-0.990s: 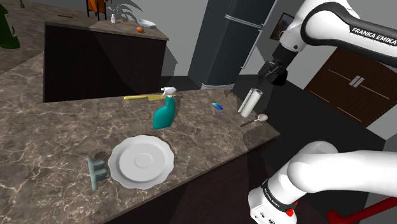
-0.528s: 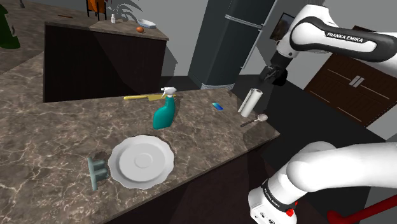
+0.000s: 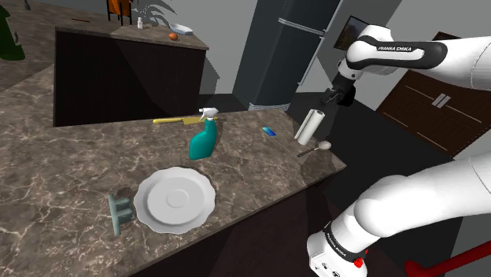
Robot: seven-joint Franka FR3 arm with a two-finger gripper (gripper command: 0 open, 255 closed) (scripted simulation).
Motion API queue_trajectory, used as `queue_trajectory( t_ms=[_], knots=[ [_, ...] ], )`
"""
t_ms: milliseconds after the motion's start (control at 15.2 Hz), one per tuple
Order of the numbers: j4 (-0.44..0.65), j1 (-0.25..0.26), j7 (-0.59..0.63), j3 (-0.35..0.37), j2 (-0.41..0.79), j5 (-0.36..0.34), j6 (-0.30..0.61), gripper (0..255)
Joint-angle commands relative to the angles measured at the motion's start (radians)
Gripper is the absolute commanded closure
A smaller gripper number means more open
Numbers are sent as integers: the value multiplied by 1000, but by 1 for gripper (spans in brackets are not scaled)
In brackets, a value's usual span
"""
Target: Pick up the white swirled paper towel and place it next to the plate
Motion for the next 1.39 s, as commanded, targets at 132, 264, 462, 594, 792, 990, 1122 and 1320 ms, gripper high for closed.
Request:
queue_trajectory(
  t_ms=[132, 264, 462, 594, 792, 990, 1122, 1320],
  knots=[
    [84, 5, -107, -83, 146, 48, 46, 0],
    [130, 4, -167, -122, 226, 86, 67, 0],
    [209, -6, -265, -172, 355, 161, 88, 0],
    [269, -24, -332, -195, 447, 221, 94, 0],
    [296, -42, -371, -199, 504, 259, 107, 0],
    [271, -45, -380, -198, 520, 271, 144, 0],
    [256, -48, -386, -197, 532, 280, 169, 0],
    [244, -49, -391, -195, 542, 287, 188, 0]
  ],
)
